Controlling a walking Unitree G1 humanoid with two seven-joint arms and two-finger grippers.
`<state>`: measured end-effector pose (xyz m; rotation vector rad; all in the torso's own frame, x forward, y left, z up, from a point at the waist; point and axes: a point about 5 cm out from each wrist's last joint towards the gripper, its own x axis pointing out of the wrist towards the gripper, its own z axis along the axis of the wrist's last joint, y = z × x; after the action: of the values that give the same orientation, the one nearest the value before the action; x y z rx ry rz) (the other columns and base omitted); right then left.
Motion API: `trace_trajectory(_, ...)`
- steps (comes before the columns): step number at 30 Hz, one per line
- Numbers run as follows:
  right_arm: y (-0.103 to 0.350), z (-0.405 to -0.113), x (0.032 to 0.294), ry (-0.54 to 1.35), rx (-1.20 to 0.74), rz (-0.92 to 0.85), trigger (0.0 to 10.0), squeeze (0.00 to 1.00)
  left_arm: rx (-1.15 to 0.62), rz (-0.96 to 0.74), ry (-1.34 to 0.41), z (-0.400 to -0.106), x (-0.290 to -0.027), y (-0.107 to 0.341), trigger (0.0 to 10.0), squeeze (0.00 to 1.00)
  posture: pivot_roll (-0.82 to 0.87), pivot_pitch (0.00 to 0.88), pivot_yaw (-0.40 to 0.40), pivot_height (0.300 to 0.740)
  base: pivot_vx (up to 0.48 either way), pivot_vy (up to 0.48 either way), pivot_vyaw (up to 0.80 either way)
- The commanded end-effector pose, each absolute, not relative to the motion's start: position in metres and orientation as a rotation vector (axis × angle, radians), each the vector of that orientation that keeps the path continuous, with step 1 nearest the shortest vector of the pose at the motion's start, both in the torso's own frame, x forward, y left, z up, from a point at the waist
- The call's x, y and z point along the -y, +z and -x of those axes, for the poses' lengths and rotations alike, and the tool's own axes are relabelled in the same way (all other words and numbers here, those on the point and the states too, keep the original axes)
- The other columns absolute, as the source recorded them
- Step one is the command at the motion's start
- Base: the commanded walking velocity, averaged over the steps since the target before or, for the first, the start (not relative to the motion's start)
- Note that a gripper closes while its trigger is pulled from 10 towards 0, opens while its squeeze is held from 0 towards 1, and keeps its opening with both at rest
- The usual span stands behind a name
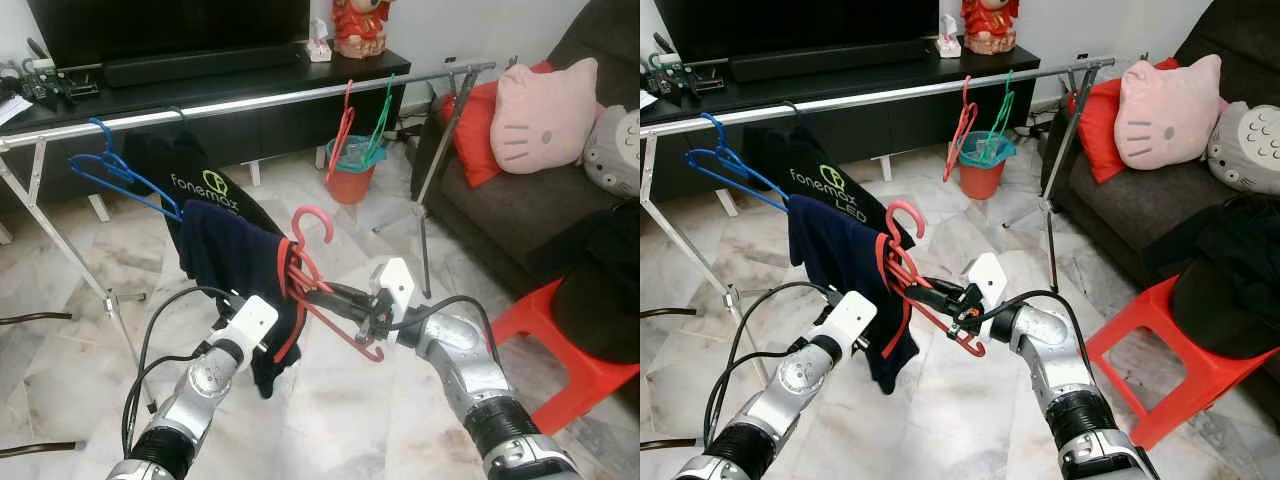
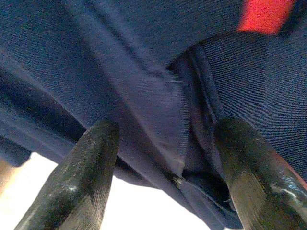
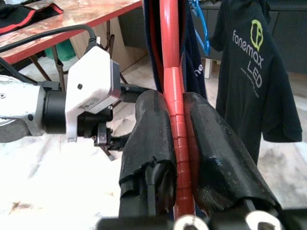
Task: Hang hanger
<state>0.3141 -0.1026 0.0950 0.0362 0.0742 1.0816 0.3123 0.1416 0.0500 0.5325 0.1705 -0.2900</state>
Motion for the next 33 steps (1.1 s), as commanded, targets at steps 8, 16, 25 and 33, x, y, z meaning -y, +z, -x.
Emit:
trace_trajectory(8,0.109,-0.316,0.104,1.082,-0.012,-0.044,0.0,0.00,-0.179,-0.494,-0.119,-0.321,-0.160,0.056,10.0,0.00,0.01,0.000,-0.063,0.740,0.000,0.000,0.00)
trace_trajectory(16,0.109,-0.313,0.105,1.085,-0.012,-0.055,0.0,0.00,-0.147,-0.499,-0.055,-0.324,-0.162,0.061,0.0,0.00,0.00,0.000,-0.062,0.740,0.000,0.000,0.00)
trace_trajectory(25,0.107,-0.311,0.106,1.085,-0.019,-0.053,0.0,0.00,-0.117,-0.485,-0.066,-0.325,-0.160,0.064,0.0,0.00,0.00,0.000,-0.060,0.740,0.000,0.000,0.00)
trace_trajectory(33,0.100,-0.310,0.108,1.055,-0.044,-0.043,0.0,0.00,-0.090,-0.462,-0.087,-0.324,-0.154,0.065,0.0,0.00,0.00,0.000,-0.057,0.740,0.000,0.000,0.00)
